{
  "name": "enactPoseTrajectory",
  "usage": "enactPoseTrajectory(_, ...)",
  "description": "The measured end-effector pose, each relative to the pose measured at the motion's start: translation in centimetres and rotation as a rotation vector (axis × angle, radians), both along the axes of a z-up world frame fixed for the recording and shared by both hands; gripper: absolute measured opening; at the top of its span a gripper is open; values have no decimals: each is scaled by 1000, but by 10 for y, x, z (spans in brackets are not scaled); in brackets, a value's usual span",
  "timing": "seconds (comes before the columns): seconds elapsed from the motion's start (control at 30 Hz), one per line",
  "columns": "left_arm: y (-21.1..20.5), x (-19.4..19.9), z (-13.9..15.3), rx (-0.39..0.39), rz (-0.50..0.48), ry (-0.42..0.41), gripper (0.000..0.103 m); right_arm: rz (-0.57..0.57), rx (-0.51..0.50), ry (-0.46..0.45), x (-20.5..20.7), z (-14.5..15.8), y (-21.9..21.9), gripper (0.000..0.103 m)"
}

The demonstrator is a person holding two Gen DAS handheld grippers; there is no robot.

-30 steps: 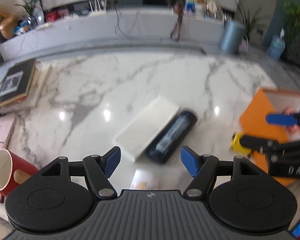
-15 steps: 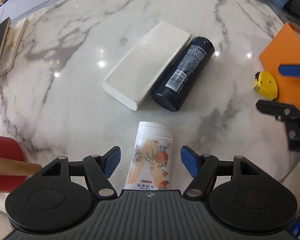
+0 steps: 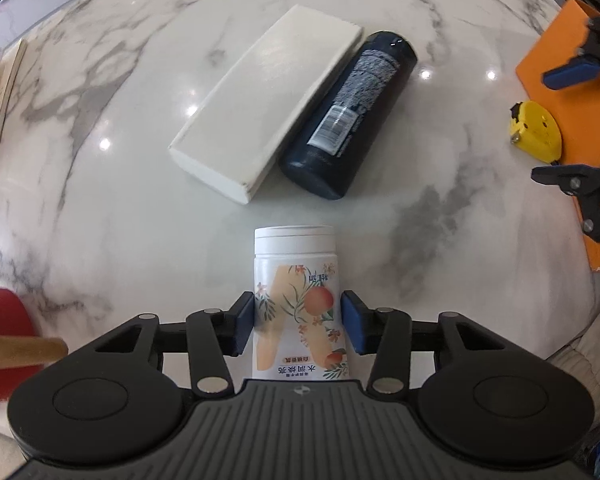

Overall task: Organize rigid objects
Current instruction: 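Grasp the yellow tape measure with right gripper while left grasps the printed white jar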

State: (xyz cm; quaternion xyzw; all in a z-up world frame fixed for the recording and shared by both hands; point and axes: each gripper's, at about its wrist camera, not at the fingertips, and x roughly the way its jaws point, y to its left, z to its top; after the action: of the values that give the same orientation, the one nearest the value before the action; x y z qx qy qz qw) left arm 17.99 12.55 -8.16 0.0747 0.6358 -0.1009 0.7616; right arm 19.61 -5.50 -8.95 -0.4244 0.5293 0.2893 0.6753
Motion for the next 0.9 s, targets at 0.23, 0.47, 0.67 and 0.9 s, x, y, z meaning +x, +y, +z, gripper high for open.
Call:
enactPoseTrajectory(0.23, -17, 3, 2, -9, -65, -38, 53, 15, -112, 74, 18, -18, 1, 73)
enactPoseTrajectory(0.47, -23, 2, 2, -35, -100, -57, 53, 10, -176, 150, 34, -32, 0, 74)
enactPoseTrajectory(0.67, -20, -1, 2, -49, -100, -69, 53, -24, -129, 238, 50, -33, -2, 67)
enactPoseTrajectory(0.9, -17, -4, 3, -59, -97, -83, 54, -77, -28, 255, 46, -24, -5, 51)
